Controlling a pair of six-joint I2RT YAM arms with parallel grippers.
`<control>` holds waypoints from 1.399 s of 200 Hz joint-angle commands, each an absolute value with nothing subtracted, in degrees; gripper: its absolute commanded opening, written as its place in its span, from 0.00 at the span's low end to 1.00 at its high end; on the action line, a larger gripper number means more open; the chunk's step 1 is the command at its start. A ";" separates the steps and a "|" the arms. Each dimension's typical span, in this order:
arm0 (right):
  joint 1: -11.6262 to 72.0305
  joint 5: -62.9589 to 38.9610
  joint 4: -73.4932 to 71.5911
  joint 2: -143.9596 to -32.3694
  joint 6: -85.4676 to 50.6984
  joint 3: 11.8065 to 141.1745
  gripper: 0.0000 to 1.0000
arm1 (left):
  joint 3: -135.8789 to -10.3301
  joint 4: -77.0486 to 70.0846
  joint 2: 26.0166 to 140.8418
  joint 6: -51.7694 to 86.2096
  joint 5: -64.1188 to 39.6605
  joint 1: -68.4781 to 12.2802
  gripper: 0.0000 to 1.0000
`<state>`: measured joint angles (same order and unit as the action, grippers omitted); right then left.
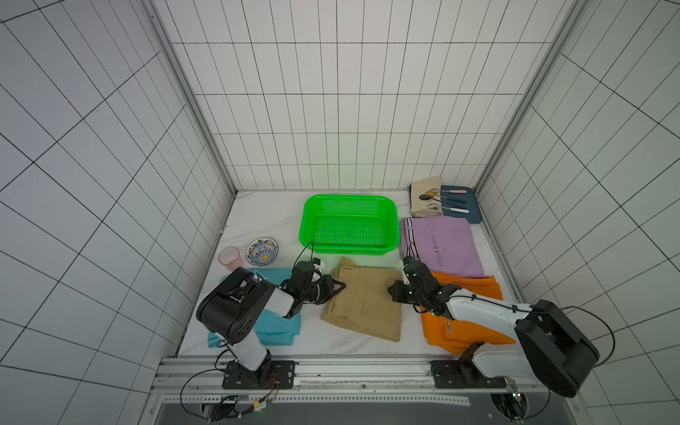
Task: Put the folded long pants in the basket
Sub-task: Pick up the long pant at the center of the board, then place the long pant in the basket.
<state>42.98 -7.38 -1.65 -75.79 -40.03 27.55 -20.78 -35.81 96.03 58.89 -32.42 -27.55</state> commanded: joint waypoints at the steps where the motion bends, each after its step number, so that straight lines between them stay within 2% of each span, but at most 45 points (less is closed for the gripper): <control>1: 43.26 -6.09 3.48 -75.45 -38.67 28.82 0.00 | -18.32 -25.51 95.93 59.48 -28.87 -28.36 0.00; 33: 43.49 -6.67 4.88 -72.92 -38.50 29.26 0.00 | -19.12 -12.39 84.91 57.78 -24.31 -29.98 0.00; 68: 44.80 -5.84 11.86 -66.69 -37.70 32.13 0.00 | -26.33 11.69 63.74 55.42 -11.80 -36.53 0.00; 89: 44.93 -5.69 18.08 -60.99 -37.00 35.91 0.00 | -30.26 18.50 54.16 55.14 -11.79 -36.92 0.00; 114: 45.17 -6.06 24.24 -54.69 -35.84 42.21 0.00 | -36.81 27.08 48.21 53.76 -10.16 -36.83 0.00; 136: 44.90 -3.26 31.32 -55.16 -33.33 51.67 0.00 | -40.98 28.79 46.19 52.88 -8.09 -36.50 0.00; 174: 42.81 -2.26 38.27 -63.43 -29.64 69.48 0.00 | -52.09 31.77 50.22 48.02 -4.67 -34.13 0.00; 222: 33.52 -9.91 39.11 -78.27 -26.35 86.35 0.00 | -66.21 27.95 67.77 43.52 -22.03 -20.39 0.00; 262: 25.34 -18.05 40.76 -93.67 -25.59 100.69 0.00 | -76.58 26.91 80.99 41.37 -24.58 -16.59 0.00; 280: 23.69 -18.41 40.79 -99.23 -24.18 105.27 0.00 | -79.37 26.67 86.72 40.04 -24.34 -14.62 0.00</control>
